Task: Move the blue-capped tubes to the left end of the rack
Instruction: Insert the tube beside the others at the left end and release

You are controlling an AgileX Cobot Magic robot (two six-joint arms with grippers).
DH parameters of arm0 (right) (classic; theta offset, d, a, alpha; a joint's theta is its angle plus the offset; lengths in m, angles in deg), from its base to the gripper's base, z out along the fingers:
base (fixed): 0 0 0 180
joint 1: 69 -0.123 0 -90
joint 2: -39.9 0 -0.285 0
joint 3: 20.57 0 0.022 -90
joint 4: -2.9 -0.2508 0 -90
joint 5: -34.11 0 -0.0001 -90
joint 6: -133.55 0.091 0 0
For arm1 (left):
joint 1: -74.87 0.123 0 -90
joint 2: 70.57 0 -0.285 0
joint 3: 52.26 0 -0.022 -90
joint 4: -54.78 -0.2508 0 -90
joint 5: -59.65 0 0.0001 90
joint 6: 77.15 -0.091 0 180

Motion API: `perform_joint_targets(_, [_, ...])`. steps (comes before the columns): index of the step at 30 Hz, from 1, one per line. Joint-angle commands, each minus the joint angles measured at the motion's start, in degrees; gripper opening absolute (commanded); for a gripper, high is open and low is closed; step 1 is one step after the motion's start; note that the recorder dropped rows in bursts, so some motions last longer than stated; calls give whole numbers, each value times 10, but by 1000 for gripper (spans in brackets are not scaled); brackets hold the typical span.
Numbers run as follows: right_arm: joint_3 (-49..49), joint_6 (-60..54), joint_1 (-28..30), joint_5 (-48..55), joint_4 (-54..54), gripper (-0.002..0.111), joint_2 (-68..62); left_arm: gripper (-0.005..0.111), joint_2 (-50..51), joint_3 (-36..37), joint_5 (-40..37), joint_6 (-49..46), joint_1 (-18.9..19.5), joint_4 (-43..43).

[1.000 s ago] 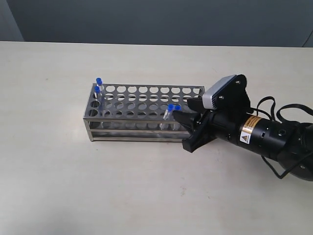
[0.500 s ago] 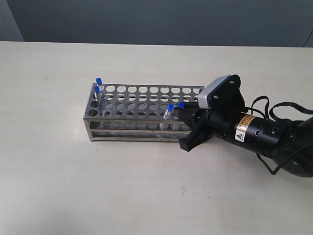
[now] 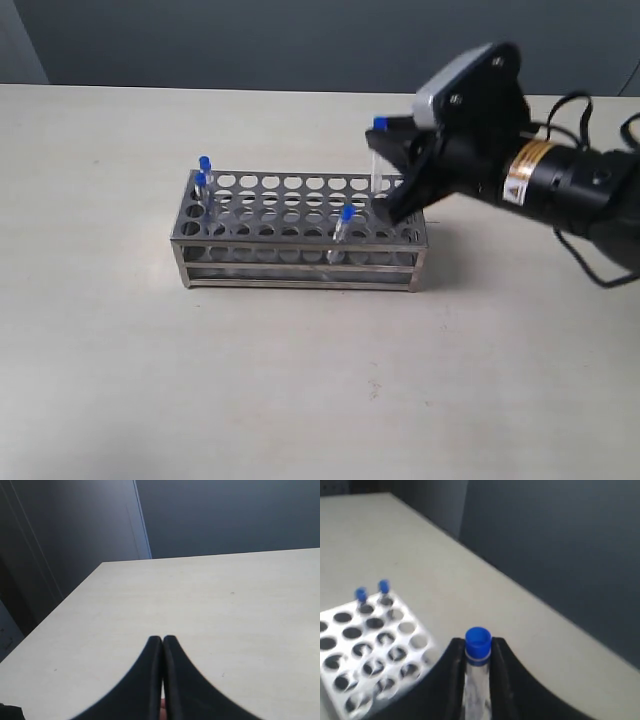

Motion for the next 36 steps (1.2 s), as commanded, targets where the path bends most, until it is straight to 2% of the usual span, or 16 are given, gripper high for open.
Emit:
perform_joint_targets(1, [63,80,6,23,41,-1,37,1,-3,-2,1,0,-1,-1])
perform_joint_targets(6, [129,255,0,12,202,-1,25,1,-3,-2,1,0,-1,-1])
perform_joint_targets(9, [156,299,-23,10,248,-1,4,1,-3,-2,1,0,-1,-1])
perform_joint_targets(19, [240,303,-120,9,259,-1,-113,1,-3,-2,1,0,-1,-1])
perform_joint_targets(28, [325,308,-147,32,267,-1,-208,1,-3,-2,1,0,-1,-1])
perform_joint_targets(36, [345,318,-153,49,287,-1,-261,1,-3,-2,1,0,-1,-1])
